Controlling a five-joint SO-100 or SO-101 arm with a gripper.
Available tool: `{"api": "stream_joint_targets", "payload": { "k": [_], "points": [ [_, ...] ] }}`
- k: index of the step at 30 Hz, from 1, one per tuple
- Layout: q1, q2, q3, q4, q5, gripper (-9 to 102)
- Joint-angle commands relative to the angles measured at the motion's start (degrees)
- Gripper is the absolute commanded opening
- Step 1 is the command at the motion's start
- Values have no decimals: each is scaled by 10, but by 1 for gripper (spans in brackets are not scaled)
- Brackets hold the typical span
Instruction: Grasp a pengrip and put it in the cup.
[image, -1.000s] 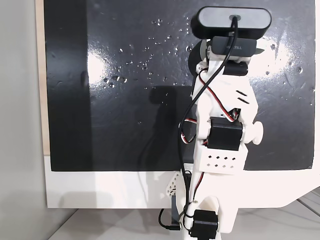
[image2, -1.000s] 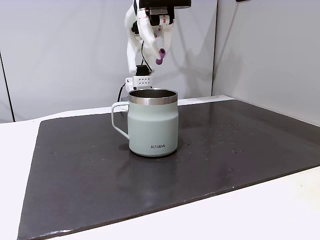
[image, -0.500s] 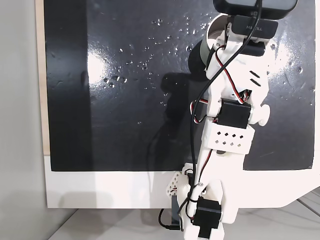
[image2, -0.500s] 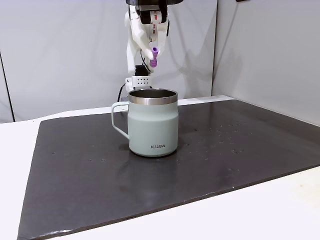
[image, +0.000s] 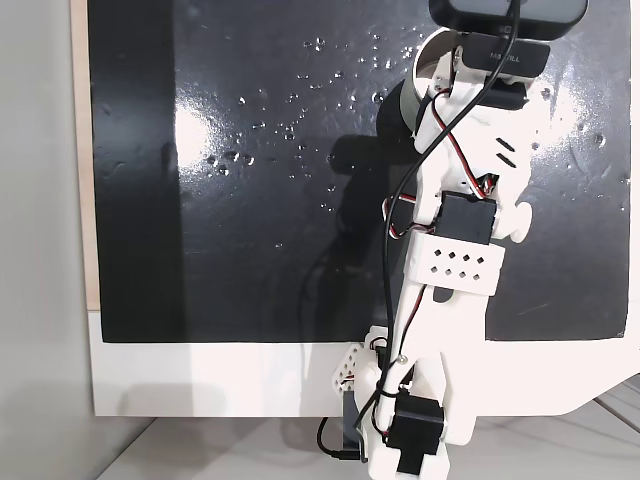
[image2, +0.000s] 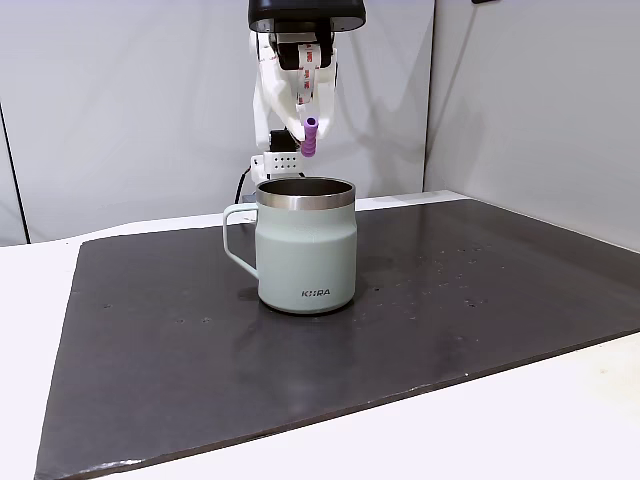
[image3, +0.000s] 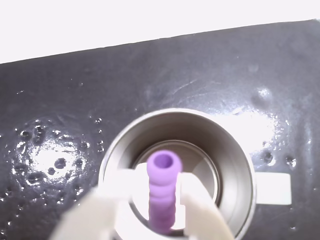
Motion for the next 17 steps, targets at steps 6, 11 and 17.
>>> {"api": "stream_joint_targets", "payload": {
  "k": [6,11,17],
  "points": [
    [11,10,-3,1,-13,32],
    [13,10,-3,1,-14,32],
    [15,10,-3,1,-14,32]
  ]
}}
